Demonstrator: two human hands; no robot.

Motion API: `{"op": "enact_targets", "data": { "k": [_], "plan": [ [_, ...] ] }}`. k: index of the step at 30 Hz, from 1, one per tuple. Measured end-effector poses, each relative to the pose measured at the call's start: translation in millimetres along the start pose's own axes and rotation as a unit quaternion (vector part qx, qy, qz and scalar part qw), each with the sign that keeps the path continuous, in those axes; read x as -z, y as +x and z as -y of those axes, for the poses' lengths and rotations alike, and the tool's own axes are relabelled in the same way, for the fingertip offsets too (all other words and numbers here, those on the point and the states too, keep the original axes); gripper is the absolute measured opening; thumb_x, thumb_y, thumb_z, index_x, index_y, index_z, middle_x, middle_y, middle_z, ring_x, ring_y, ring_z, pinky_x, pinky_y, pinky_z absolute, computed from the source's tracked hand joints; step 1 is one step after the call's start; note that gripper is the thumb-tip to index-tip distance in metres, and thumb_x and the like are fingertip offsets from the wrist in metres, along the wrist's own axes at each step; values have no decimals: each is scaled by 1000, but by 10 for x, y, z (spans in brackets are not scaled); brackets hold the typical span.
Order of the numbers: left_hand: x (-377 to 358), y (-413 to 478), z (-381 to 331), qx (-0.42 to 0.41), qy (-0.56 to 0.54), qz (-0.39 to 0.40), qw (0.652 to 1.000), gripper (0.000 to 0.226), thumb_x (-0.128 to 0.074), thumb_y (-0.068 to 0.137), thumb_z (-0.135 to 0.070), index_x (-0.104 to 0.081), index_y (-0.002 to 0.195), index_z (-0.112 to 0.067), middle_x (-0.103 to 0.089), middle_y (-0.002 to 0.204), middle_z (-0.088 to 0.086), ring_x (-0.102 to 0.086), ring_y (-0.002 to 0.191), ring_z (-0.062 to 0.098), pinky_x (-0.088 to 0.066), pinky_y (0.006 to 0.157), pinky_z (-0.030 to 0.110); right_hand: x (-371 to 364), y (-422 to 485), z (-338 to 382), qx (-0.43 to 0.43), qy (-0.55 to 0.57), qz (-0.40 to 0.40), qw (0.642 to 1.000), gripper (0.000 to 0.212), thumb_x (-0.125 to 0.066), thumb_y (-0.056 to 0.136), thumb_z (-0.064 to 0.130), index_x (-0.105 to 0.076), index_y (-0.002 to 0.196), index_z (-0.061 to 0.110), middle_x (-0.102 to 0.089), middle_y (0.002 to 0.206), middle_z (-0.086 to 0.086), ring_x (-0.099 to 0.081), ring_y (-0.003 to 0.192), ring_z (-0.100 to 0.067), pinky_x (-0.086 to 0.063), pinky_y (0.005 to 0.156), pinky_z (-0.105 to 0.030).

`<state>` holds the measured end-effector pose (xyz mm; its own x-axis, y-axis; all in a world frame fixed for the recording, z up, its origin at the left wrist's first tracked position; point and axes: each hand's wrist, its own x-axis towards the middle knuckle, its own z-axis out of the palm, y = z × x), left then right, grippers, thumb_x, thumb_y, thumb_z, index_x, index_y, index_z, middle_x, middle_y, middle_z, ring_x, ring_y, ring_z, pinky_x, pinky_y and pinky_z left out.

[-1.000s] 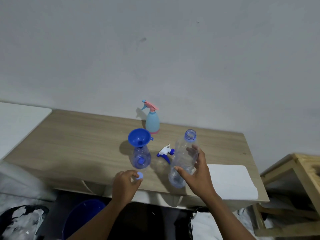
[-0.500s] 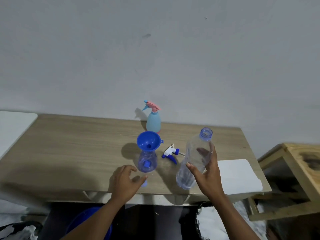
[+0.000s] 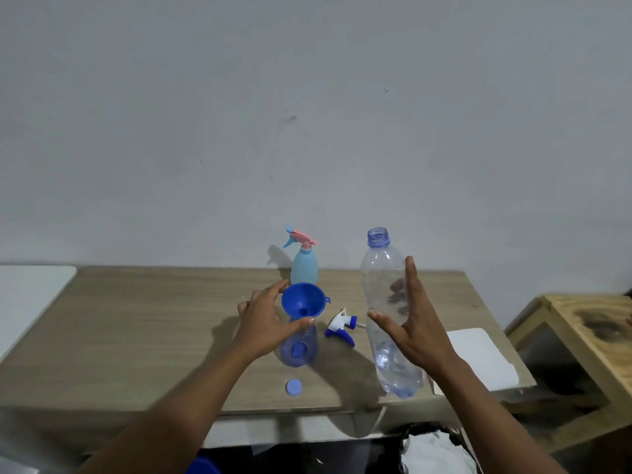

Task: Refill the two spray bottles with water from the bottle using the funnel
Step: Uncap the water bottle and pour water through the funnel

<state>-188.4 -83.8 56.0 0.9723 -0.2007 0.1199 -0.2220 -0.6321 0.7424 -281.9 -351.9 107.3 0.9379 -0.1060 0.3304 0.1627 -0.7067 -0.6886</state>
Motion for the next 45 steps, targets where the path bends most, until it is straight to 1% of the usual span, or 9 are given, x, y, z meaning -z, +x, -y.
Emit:
{"op": "enact_targets", "data": {
  "k": [1, 4, 8, 12, 15, 19, 31, 36, 45],
  "plan": [
    [1, 10, -6, -4, 6, -1, 1000, 86, -79, 62, -69, -46, 136, -39, -53, 124, -20, -46, 122, 7, -24, 101, 31, 20, 13, 14, 7, -12, 14, 1000, 107, -64, 76, 65, 13, 149, 55, -48, 124, 4, -58, 103, -2, -51, 81, -22],
    [2, 35, -6, -4, 13, -2, 1000, 82, -79, 63, -68, -50, 133, -39, -57, 123, -17, -46, 115, 5, -24, 97, 29, 64, 37, 49, 21, -55, 67, 996, 106, -67, 78, 63, 11, 150, 55, -48, 123, 9, -58, 100, -4, -51, 80, -23],
    [-14, 80, 24, -7, 19, -1, 1000, 82, -78, 59, -71, -53, 130, -38, -61, 121, -19, -52, 116, 7, -25, 96, 30, 123, 77, 75, 36, -126, 145, 981, 104, -66, 80, 67, 13, 148, 58, -49, 119, 9, -60, 93, -7, -55, 83, -31],
    [-8, 98, 14, 0, 22, 0, 1000, 80, -80, 57, -70, -56, 126, -38, -62, 118, -21, -54, 113, 6, -27, 94, 30, 215, 138, 109, 31, -184, 226, 956, 101, -61, 80, 72, 16, 144, 63, -47, 120, 11, -61, 91, -7, -56, 85, -32],
    [-12, 113, 23, -1, 26, -1, 1000, 79, -79, 54, -71, -56, 123, -40, -62, 116, -23, -55, 112, 5, -27, 94, 31, 290, 173, 117, 34, -221, 276, 935, 99, -61, 81, 71, 17, 142, 66, -46, 120, 11, -59, 95, -5, -55, 87, -33],
    [-21, 124, 24, -3, 31, 0, 1000, 77, -79, 55, -70, -56, 122, -40, -62, 115, -23, -55, 113, 5, -26, 94, 31, 320, 235, 139, 30, -271, 323, 907, 99, -62, 83, 68, 19, 140, 67, -50, 123, 5, -63, 100, -18, -54, 86, -37],
    [-21, 121, 38, -5, 24, -1, 1000, 79, -78, 54, -72, -58, 123, -40, -63, 112, -24, -56, 109, 3, -27, 93, 31, 262, 383, 175, 17, -313, 362, 878, 101, -64, 81, 66, 21, 134, 73, -54, 119, 2, -60, 107, -25, -52, 89, -45],
    [-25, 130, 51, -1, 26, 0, 1000, 82, -77, 51, -74, -57, 122, -40, -63, 113, -24, -56, 108, 3, -27, 92, 31, 262, 425, 212, 18, -335, 366, 868, 100, -64, 81, 65, 16, 141, 67, -54, 123, 2, -59, 111, -25, -49, 89, -40],
    [-32, 145, 57, -7, 25, -5, 1000, 82, -78, 51, -73, -58, 123, -40, -63, 113, -23, -57, 109, 4, -30, 93, 32, 277, 466, 265, 13, -346, 371, 862, 99, -65, 81, 64, 11, 144, 64, -55, 125, 1, -58, 114, -26, -48, 92, -40]
  ]
}}
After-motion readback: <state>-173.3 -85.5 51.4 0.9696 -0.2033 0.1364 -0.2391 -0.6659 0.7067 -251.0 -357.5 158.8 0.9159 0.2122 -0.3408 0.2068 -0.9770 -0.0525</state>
